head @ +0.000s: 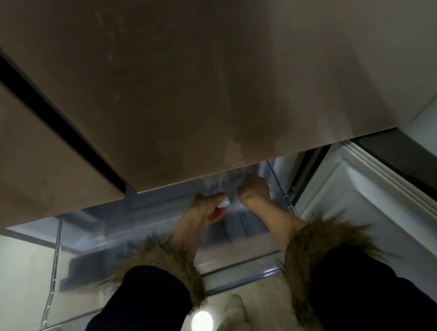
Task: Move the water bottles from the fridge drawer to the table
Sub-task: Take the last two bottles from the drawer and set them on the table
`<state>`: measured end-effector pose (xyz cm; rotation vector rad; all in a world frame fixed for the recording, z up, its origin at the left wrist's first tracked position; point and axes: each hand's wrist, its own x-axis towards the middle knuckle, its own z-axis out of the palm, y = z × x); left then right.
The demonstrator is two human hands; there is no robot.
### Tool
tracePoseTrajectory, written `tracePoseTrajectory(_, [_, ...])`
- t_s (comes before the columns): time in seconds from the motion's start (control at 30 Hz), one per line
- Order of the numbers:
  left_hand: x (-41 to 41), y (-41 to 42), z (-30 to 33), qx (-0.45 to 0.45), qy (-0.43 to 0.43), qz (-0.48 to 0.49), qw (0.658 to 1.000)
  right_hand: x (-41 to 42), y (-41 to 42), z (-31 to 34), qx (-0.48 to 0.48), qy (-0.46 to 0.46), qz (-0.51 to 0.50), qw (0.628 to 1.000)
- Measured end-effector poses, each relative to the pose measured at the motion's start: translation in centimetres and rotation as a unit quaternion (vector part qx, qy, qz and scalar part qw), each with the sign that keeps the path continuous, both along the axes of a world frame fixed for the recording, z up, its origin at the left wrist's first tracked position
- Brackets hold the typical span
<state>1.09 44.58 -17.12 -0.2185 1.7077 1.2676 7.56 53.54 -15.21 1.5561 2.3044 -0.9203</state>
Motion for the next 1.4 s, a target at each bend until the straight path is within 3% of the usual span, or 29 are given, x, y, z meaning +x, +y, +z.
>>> tracePoseTrajectory(0.2, [-0.1, -2.4, 1.1, 0.056, -0.049, 0.063, 0.995, 1.3, -1.6, 1.1, -0.081, 0.007, 0.004, 0.997])
tracePoseTrajectory(0.37, [-0.2, -4.8, 3.8, 0.103, -0.037, 0.100, 0.989, 2.9, -3.2, 2.9, -0.060, 0.044, 0.002, 0.997])
tracePoseTrajectory(0.57, [1.7, -8.7, 6.5, -0.024, 0.190, 0.091, 0.977, 6.4, -6.1, 5.4, 0.019, 0.059, 0.025, 0.998])
tracePoseTrajectory(0.73, [2.8, -12.6, 10.5, -0.062, 0.340, 0.058, 0.937, 8.3, -9.3, 9.6, 0.110, 0.177, 0.014, 0.978])
tracePoseTrajectory(0.9, [2.5, -16.4, 12.8, -0.117, 0.421, -0.011, 0.900, 9.1, -10.8, 12.5, 0.153, 0.228, 0.006, 0.962])
tracePoseTrajectory(1.13, [1.6, -19.1, 14.3, -0.169, 0.518, -0.082, 0.835, 6.8, -13.9, 13.0, 0.157, 0.211, 0.094, 0.960])
tracePoseTrajectory(1.4, [-0.7, -20.0, 14.0, -0.138, 0.546, -0.101, 0.820, 3.7, -15.3, 12.2, 0.148, 0.243, 0.146, 0.948])
